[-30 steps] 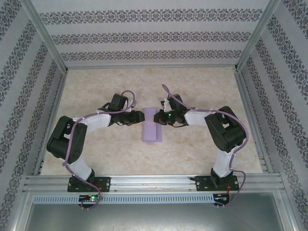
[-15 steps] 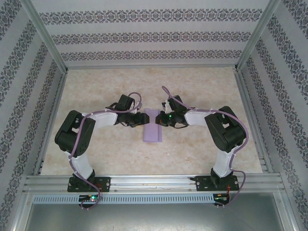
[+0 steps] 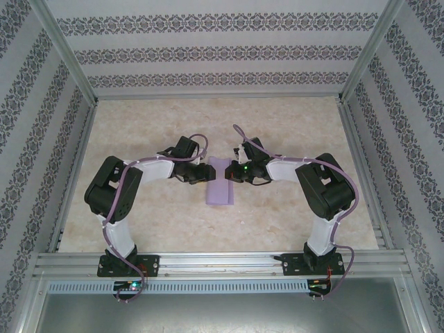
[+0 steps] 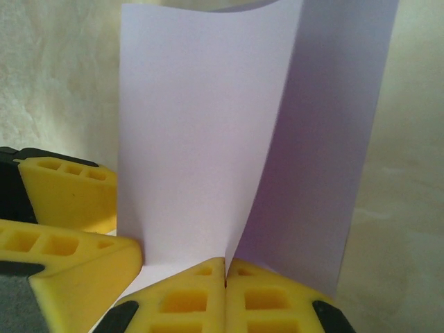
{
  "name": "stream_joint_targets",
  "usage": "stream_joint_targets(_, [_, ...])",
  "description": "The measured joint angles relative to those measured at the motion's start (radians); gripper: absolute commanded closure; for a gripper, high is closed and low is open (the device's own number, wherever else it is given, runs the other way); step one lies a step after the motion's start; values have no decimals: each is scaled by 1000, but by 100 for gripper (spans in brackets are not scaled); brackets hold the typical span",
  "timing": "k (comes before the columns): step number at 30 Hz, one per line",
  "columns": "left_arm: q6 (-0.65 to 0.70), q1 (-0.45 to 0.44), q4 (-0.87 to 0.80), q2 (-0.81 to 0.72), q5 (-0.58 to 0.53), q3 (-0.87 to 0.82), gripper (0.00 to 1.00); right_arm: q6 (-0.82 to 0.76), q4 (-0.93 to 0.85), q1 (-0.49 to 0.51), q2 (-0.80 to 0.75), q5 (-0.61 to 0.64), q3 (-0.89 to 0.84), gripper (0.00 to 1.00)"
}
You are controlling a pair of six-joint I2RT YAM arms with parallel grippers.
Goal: Fold a paper plane with a square sheet of paper (fold left side to right side)
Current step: First fold in half a square sheet of paper at the center of the table.
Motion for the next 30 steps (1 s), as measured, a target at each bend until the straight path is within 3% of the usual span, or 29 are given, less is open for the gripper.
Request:
stream_joint_targets(12, [3,-21,-34,12,-63,21,60,-21,-8,-54,-103,21,-39,71])
stream_joint_targets(19, [-9,-31,-62,24,-84,44,59,-34,-15,-126,-222,50,-113,67])
stream_joint_targets(30, [-22,-58,-154,55,-138,115,52,-51,-38,-140,-251,66,-145,66])
